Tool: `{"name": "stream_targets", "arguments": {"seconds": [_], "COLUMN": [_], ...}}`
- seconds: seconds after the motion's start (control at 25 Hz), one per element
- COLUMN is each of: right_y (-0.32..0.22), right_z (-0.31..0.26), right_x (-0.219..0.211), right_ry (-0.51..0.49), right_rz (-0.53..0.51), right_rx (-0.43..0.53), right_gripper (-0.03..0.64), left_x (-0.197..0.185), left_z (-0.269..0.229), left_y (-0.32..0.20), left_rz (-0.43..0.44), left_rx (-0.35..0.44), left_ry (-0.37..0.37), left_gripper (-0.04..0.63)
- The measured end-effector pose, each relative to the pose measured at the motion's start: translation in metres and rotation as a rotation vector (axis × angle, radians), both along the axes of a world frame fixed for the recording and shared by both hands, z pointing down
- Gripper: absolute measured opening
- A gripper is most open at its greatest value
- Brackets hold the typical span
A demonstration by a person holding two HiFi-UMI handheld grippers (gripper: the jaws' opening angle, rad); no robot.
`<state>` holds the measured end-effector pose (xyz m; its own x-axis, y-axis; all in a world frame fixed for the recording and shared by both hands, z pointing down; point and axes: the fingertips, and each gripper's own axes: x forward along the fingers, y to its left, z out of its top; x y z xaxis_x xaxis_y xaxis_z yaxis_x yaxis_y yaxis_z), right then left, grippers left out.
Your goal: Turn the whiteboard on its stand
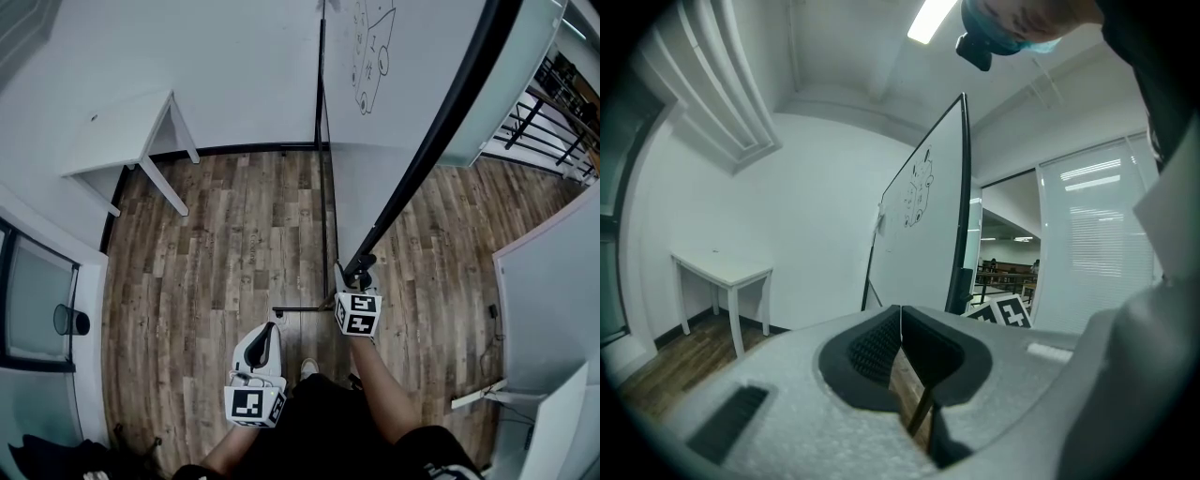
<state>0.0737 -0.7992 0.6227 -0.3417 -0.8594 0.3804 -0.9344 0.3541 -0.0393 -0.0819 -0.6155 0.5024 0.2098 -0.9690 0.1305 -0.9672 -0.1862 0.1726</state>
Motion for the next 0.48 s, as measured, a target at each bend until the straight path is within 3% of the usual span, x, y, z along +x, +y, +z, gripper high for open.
{"name": "stream_targets", "arguments": {"seconds": [0.08, 0.48], "right_y": [0.001, 0.008], "right_z": [-0.001, -0.003], "right_x": [-0.002, 0.0], "right_ry": [0.011, 0.027], "right_rz": [-0.003, -0.002], "right_rx": [0.019, 0.036], "right_gripper": [0.179, 0.173], "left_x": [-0.001, -0.009], "left_z": [0.0, -0.006], "left_y": [0.004, 0.03], "left_rz": [-0.002, -0.018], "left_rx": [0.0, 0.006], "left_ry": [0.003, 0.004], "left_gripper": [0.018, 0.018]}}
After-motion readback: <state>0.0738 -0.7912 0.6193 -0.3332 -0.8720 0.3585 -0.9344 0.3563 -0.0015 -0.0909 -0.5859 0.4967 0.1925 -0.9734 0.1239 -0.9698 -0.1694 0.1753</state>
